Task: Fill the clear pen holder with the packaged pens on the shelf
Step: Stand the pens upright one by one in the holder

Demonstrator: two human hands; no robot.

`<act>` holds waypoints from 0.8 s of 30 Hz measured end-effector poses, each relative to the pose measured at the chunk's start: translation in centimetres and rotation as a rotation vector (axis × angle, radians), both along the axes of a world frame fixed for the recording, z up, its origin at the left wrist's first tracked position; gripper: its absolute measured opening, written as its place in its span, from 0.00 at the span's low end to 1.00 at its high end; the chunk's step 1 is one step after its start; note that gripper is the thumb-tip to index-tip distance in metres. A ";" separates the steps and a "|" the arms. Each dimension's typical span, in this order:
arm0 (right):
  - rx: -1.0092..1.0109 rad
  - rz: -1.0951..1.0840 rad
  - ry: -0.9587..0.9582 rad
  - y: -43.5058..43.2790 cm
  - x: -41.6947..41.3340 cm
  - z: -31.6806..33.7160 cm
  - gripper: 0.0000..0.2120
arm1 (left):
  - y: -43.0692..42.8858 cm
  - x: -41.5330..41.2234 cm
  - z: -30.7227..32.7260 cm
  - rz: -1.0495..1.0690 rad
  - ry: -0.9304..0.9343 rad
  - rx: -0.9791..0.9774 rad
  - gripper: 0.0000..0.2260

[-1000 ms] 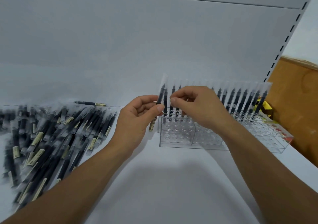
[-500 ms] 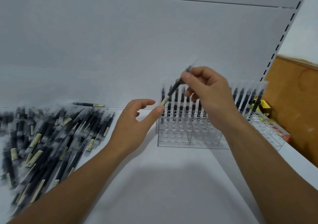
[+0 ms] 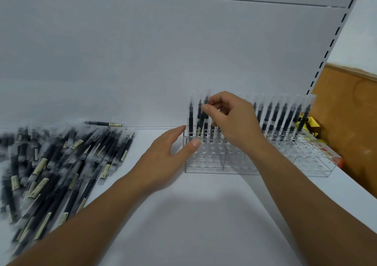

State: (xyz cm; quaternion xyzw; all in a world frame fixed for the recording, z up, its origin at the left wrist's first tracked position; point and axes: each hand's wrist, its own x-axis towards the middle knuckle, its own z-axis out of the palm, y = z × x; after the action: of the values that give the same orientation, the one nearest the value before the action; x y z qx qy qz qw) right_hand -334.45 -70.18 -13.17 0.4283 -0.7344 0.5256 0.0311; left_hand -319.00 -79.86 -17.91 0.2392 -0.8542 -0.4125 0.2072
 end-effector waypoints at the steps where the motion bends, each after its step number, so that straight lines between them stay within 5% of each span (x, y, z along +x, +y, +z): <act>1: 0.028 -0.001 0.014 -0.1 0.0 -0.1 0.03 | 0.0 0.0 0.0 -0.001 0.008 0.006 0.30; 9: 0.197 -0.022 0.111 -0.3 0.2 -0.3 0.05 | -0.3 -0.1 -0.3 -0.040 0.007 0.009 0.36; 19: 0.260 -0.054 0.120 -0.3 0.3 0.0 0.06 | -1.1 0.2 0.3 -0.068 -0.144 -0.275 0.37; 24: 0.481 -0.062 0.214 0.6 1.0 1.3 0.10 | -0.6 1.1 1.5 -0.094 -0.250 -0.297 0.39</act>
State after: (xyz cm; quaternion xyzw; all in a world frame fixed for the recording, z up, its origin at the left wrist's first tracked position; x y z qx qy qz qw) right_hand -333.46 -69.59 -11.87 0.4537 -0.8436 0.2866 0.0219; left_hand -317.89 -80.49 -16.37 0.2152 -0.9350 -0.2581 0.1132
